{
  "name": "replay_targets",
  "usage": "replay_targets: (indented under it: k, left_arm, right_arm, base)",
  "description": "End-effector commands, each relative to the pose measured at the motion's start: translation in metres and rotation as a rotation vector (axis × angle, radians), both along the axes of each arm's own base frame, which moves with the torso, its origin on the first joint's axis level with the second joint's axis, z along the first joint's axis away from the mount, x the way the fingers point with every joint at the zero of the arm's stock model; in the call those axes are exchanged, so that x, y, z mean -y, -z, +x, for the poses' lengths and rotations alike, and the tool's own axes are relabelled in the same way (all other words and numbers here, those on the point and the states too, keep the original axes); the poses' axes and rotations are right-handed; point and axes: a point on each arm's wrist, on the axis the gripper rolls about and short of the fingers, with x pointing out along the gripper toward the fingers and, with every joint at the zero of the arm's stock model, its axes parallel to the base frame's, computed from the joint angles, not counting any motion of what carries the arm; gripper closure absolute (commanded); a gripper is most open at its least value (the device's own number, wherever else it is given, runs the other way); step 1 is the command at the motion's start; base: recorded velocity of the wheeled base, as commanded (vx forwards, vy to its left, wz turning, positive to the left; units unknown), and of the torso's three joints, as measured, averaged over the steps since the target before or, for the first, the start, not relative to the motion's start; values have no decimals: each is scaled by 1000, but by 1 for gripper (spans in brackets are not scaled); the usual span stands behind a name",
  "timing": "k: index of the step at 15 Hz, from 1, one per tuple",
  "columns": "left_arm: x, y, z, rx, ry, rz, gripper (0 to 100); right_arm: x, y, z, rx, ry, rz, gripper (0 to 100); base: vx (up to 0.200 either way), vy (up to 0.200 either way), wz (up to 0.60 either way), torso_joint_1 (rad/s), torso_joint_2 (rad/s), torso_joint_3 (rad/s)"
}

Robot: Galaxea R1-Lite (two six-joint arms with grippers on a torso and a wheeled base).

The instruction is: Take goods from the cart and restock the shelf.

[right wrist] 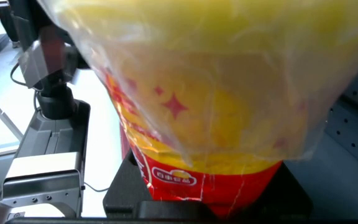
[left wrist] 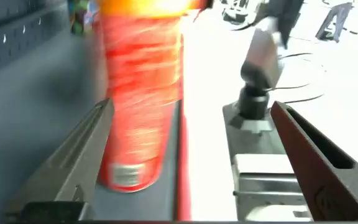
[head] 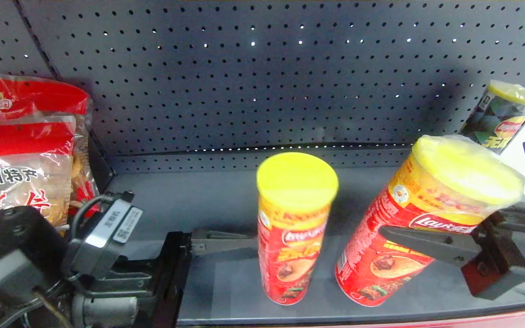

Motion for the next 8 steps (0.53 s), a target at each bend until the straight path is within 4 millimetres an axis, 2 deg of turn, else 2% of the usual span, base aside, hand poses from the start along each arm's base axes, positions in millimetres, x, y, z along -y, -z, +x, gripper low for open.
replay_targets:
  k: [1,4,5,6,7,8]
  left_arm:
    - [-22,-16,-26,56,-23,-50,0]
    - [-65,-33,-24,145,-265,-99,0]
    - [-66,-33,-23,145,-271,-99,0]
    - [-83,-43,-25,192,-364,-121,0]
    - [-90,-53,-32,245,-400,-143,0]
    - [-91,-54,-33,257,-408,-145,0]
  right_arm:
    - [-1,0,3,-4,3,-1,100]
    - [0,1,3,-7,4,-3,100]
    - [0,1,3,-7,6,-3,100]
    - [1,2,3,-8,9,-3,100]
    - [1,3,3,-14,9,-6,100]
    - [1,3,3,-14,9,-6,100]
  base:
    - [0,0,0,0,0,0]
    - [0,0,0,0,0,0]
    - [0,0,0,0,0,0]
    - [0,0,0,0,0,0]
    - [0,0,0,0,0,0]
    - [0,0,0,0,0,0]
